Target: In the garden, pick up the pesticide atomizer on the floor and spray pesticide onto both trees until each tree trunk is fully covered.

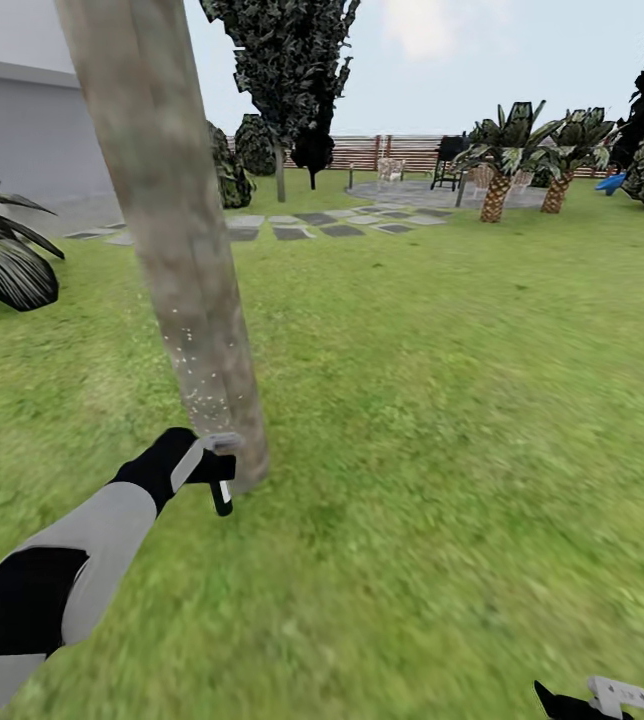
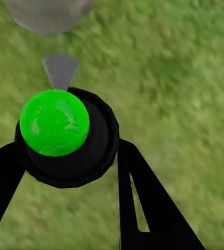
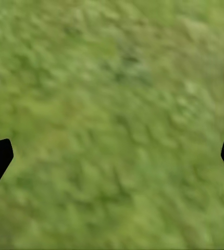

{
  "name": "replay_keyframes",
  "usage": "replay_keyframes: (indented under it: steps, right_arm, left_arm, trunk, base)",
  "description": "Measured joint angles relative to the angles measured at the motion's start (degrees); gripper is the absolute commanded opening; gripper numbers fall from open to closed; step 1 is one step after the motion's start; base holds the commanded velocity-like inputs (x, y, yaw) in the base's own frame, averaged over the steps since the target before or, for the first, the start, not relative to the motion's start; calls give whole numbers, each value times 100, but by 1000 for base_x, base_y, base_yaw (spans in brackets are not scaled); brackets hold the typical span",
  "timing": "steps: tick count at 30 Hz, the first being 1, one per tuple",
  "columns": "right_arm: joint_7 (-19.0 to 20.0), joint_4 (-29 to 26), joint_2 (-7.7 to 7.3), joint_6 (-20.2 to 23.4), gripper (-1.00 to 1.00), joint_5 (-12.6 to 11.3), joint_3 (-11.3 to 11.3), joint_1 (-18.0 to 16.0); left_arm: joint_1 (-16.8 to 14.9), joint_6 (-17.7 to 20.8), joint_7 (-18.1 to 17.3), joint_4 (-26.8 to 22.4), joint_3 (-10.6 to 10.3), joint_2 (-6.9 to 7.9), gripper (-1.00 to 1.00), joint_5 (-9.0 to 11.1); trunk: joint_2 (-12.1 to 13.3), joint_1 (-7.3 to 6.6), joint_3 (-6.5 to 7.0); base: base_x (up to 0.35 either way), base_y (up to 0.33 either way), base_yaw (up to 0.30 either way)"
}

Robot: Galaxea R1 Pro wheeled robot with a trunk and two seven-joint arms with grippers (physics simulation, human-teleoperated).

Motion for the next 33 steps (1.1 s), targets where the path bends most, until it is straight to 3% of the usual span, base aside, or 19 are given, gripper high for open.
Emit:
replay_keyframes:
  steps: [7, 26, 33]
  right_arm:
    - [1, 0, 0, -6, 100, 0, 3, 0]
    - [9, -9, 0, -8, 100, 1, 9, -1]
    - [9, -9, 0, -8, 100, 0, 0, 0]
  left_arm:
    - [1, 0, 0, 1, 0, 0, -100, 0]
    - [5, 0, 9, 11, -6, -44, -100, -59]
    - [1, 7, 9, 2, -8, -36, -100, -66]
  trunk:
    - [0, 0, 0]
    - [0, 0, 0]
    - [0, 0, 0]
  base:
    - [1, -272, 18]
    - [132, -257, 269]
    - [154, -244, 38]
